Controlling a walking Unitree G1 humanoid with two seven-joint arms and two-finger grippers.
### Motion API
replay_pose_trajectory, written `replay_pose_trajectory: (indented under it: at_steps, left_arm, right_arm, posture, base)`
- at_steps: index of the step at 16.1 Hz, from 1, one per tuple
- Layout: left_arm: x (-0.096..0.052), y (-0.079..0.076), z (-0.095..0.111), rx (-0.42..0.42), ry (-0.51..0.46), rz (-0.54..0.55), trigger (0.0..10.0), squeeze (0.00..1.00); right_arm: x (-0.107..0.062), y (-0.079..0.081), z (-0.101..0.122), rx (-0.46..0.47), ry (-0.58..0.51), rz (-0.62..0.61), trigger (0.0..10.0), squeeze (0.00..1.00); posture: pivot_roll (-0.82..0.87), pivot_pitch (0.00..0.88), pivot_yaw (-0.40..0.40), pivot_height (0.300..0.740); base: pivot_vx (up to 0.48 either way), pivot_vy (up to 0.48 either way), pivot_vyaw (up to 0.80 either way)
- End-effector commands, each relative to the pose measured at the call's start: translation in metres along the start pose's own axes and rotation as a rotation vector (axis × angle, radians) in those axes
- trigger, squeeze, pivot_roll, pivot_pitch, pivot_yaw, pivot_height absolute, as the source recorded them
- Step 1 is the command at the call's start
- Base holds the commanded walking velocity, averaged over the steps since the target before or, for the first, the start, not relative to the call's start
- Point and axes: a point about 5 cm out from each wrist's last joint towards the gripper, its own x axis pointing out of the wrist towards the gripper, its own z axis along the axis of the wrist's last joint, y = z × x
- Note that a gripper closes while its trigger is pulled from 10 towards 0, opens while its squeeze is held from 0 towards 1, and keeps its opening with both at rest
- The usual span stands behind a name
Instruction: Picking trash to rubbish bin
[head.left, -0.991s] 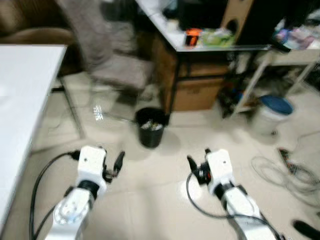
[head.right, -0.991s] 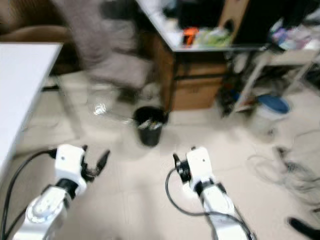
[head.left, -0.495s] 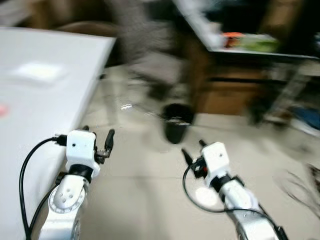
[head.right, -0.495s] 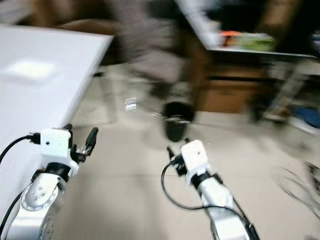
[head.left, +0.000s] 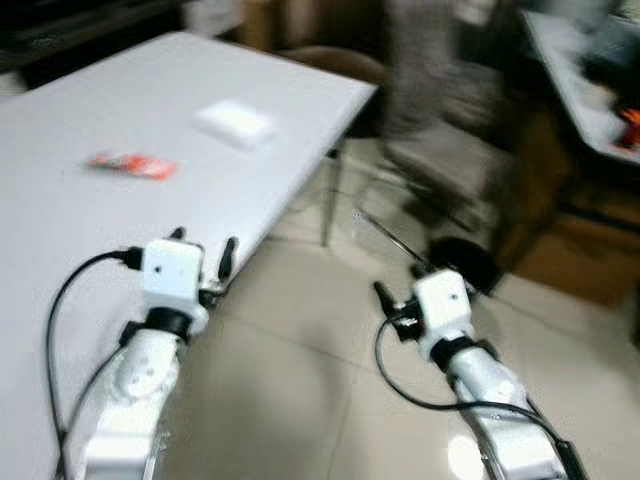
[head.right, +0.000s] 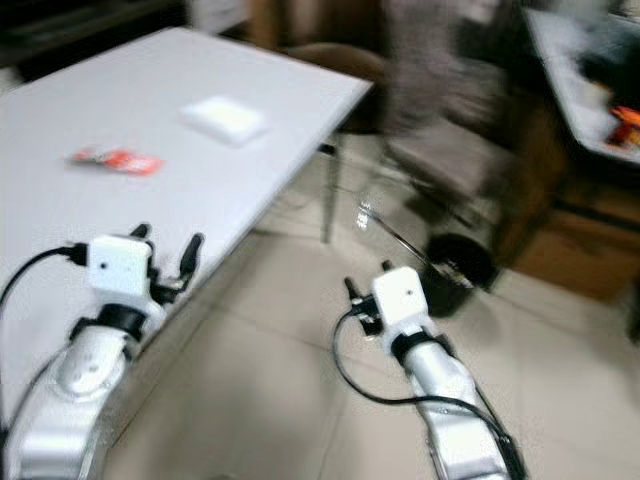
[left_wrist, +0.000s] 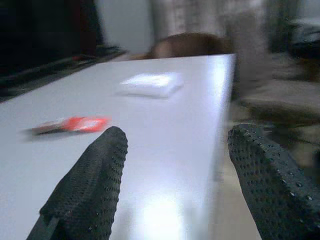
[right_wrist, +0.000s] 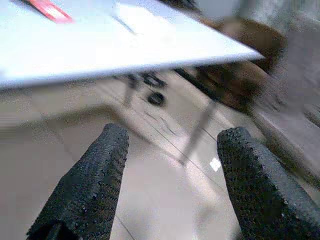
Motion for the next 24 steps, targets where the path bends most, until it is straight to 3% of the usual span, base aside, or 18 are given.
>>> replay_pose_trajectory:
  at_steps: [1,16,24]
  left_arm:
    - [0.0032,-0.0058,0.0002,0.002,0.003,-0.019,10.0,0.00]
    - [0.0088,-0.0029,-0.0021,0.013,0.024,-0.046,10.0,0.00]
    - [0.0094,-0.0031,-0.0029,0.018,0.027,-0.059,10.0,0.00]
  right_arm:
    - [-0.0027,-0.0053,-0.0016,-0.017,0.015,-0.001,10.0,0.00]
    - [-0.0001,-0.0067,0.0031,-0.050,0.010,0.031,10.0,0.00]
    - [-0.0006,-0.0074,0.0025,-0.044,0.006,0.030,10.0,0.00]
  posture:
    - [-0.04,0.000,-0.085,0.740]
    - [-0.04,0.000,-0.074,0.740]
    - [-0.04,0.000,-0.073,0.740]
  base:
    - [0.322,0.000,0.00]
    - [0.335,0.000,0.00]
    - [0.345,0.000,0.53]
